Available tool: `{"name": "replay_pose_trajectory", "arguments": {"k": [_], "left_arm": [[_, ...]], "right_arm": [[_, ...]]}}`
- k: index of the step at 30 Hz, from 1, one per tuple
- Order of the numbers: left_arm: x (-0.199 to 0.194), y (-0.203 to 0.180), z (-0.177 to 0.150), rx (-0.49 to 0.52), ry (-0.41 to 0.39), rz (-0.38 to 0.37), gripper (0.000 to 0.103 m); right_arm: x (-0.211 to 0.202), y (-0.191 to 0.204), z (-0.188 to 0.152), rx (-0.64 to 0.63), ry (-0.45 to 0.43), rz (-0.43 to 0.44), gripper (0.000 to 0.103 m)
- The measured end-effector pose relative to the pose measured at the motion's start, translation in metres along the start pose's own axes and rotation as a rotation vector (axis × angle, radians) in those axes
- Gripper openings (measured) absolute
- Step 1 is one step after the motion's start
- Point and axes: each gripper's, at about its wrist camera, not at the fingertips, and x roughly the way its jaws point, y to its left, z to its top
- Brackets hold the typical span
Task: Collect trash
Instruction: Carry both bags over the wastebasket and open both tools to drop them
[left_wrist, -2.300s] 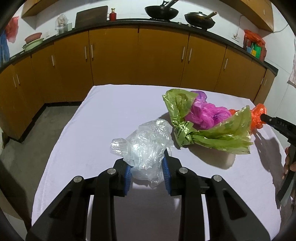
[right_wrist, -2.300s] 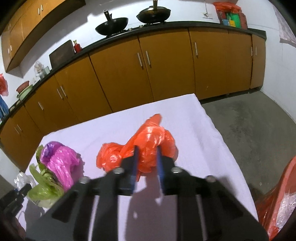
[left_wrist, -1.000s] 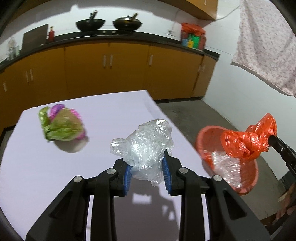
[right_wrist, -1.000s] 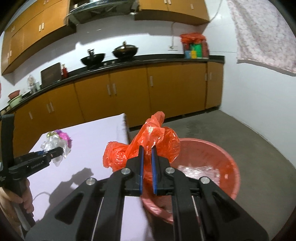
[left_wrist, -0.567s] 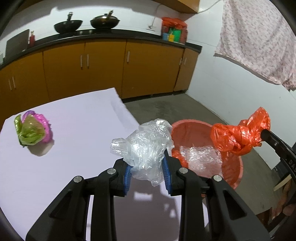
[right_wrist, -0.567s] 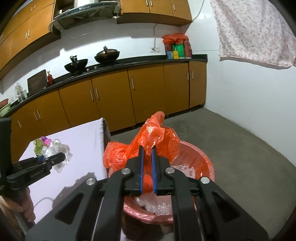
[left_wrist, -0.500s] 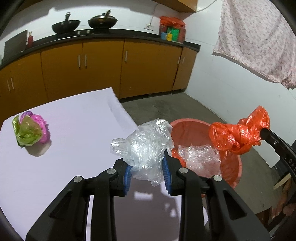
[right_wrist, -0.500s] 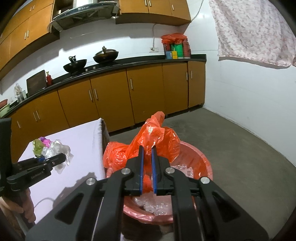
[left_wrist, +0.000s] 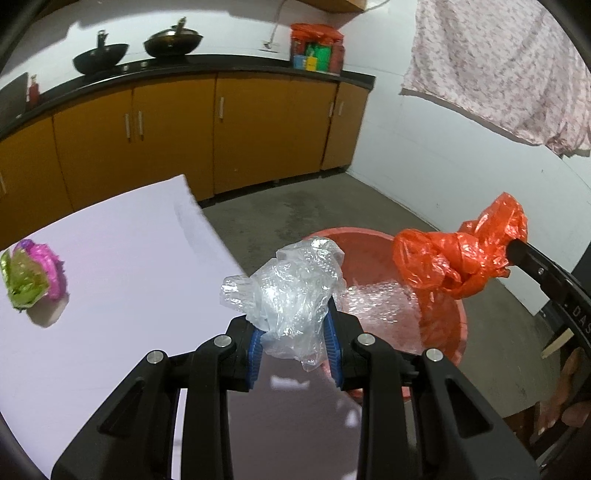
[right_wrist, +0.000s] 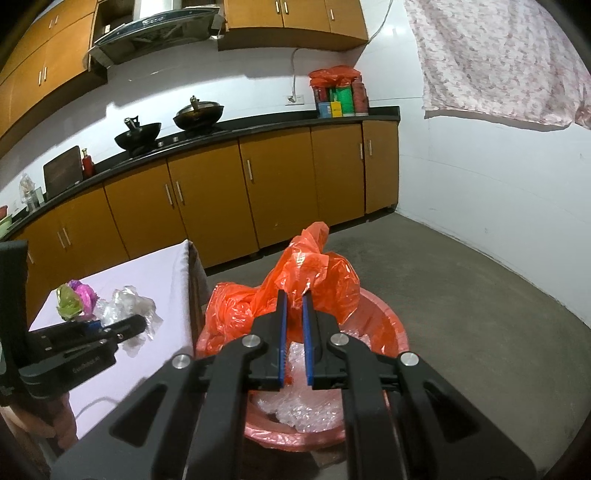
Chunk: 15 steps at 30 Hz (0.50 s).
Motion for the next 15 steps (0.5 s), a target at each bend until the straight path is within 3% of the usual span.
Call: {"name": "replay_pose_trajectory", "arguments": {"k": [15], "left_arm": [[0.036, -0.042, 0.001, 0.079, 0.050, -0.073, 0.030]], "right_arm": [[0.014, -0.032, 0.004, 0.069, 0.005, -0.043, 0.009]]}}
